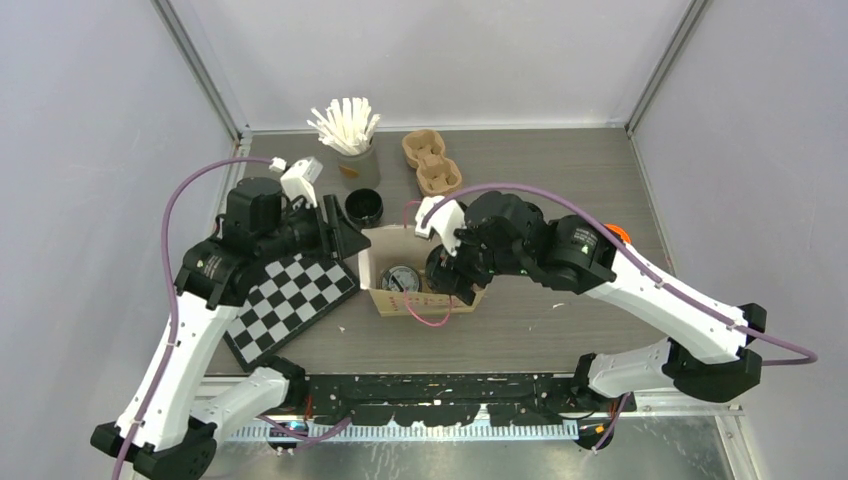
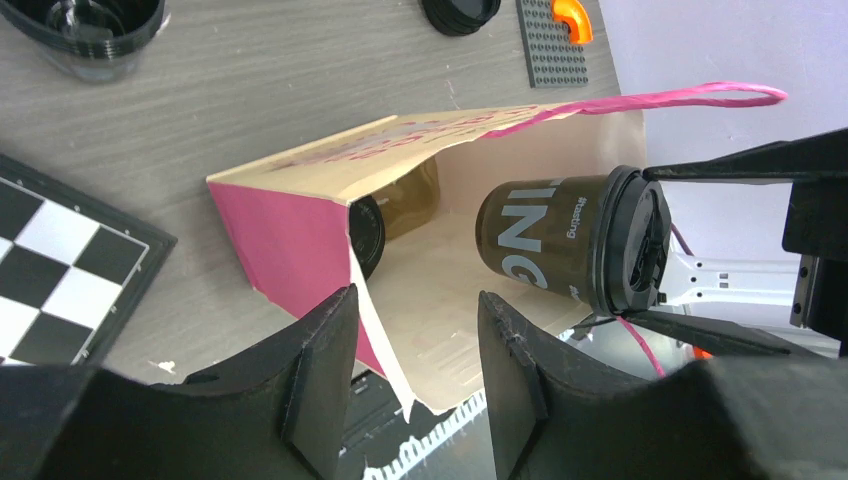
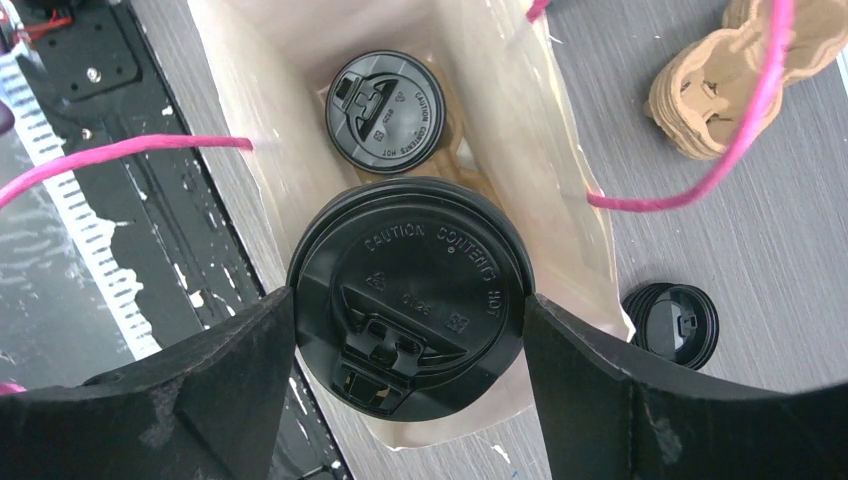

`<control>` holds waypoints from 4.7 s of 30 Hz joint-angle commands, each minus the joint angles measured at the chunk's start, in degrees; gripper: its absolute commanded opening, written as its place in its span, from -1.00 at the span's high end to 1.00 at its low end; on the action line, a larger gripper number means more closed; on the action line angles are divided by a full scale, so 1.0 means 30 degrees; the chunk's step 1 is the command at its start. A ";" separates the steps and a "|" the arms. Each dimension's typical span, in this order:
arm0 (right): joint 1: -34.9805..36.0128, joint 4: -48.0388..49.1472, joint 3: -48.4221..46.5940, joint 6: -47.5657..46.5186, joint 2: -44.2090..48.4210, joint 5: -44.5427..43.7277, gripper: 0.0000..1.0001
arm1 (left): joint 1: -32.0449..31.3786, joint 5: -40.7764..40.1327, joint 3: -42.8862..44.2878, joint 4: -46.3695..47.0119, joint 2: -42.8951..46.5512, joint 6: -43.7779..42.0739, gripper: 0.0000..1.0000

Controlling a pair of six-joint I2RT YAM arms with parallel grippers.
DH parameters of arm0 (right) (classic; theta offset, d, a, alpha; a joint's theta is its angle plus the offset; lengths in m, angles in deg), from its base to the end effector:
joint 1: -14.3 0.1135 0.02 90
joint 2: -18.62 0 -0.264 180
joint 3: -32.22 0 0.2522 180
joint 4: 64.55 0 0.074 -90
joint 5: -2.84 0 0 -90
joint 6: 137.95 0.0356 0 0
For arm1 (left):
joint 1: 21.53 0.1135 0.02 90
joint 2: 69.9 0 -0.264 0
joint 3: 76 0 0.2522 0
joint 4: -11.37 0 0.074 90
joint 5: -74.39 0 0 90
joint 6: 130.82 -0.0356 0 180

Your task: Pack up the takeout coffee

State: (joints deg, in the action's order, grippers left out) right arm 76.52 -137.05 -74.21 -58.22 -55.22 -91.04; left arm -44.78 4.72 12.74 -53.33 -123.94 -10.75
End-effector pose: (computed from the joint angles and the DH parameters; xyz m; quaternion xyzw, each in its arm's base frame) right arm 0.1154 0.2139 0.4326 -0.5238 0.7387 0.1577 0.3938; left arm 0.1470 -0.0766 0.4171 0.0374 0.8562 -0.3574 0.3713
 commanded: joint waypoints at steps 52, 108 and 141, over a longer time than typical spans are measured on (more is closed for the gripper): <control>0.9672 0.4315 0.5121 -0.3185 0.0346 -0.9609 -0.52 | -0.0015 0.5548 -0.5630 0.0058 0.5069 -0.1735 1.00; 0.5566 0.7305 0.8525 -1.1023 0.0968 -0.6055 -0.55 | -0.0030 0.3511 -0.9256 0.1541 0.8417 0.2571 0.04; 0.3976 1.1219 1.1949 -1.4019 0.1125 -0.4917 -0.51 | -0.0015 0.5932 -0.9580 0.4038 0.7263 0.3147 1.00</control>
State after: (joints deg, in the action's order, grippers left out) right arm 89.18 -107.76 -38.73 -98.06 -50.92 -106.12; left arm -44.78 19.78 -16.20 -44.20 -102.91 -0.78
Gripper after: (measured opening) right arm 0.821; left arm 0.009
